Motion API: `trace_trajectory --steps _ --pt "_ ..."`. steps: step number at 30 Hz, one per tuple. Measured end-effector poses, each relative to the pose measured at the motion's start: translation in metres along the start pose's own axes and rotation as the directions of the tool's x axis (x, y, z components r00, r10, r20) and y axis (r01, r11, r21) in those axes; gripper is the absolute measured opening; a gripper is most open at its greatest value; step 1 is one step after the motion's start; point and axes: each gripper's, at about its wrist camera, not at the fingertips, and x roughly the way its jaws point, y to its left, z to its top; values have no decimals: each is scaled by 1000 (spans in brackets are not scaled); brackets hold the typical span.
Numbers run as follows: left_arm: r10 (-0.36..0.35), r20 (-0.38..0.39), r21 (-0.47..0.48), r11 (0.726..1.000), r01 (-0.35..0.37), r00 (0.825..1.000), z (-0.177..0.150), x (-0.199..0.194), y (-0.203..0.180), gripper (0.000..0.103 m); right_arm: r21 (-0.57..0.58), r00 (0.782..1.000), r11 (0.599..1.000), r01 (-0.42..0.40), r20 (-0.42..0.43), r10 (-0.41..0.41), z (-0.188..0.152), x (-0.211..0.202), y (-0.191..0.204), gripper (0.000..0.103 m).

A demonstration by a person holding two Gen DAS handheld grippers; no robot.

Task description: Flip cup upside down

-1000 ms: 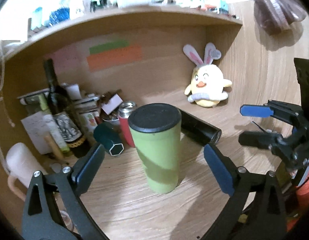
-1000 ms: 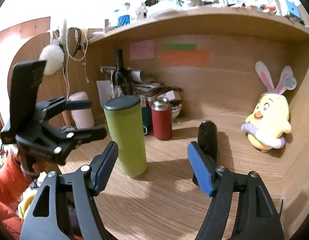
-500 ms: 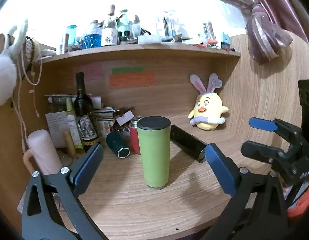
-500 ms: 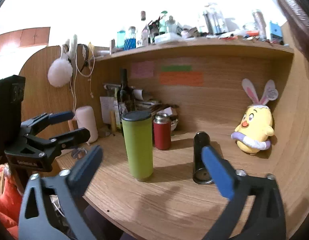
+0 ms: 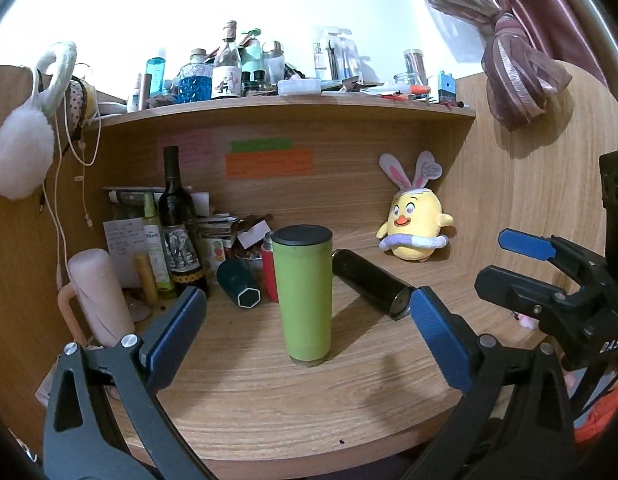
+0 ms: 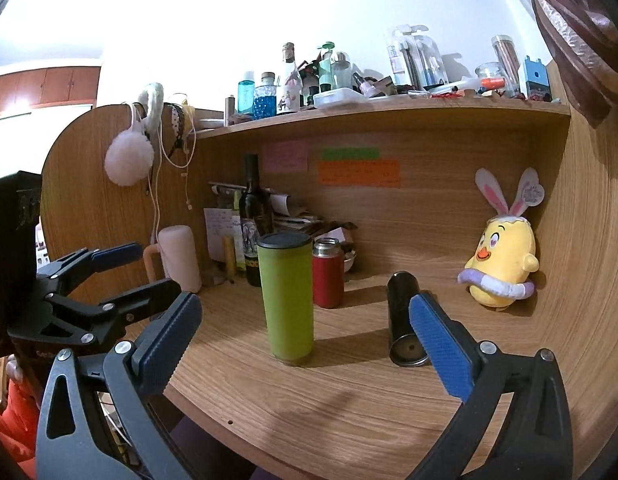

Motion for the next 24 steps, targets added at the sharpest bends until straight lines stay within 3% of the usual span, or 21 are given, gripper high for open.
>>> trace_trajectory --steps 24 --pt "-6 -5 -38 999 6 1000 -2 1 7 103 4 1000 1000 2 -8 -2 -2 2 -4 103"
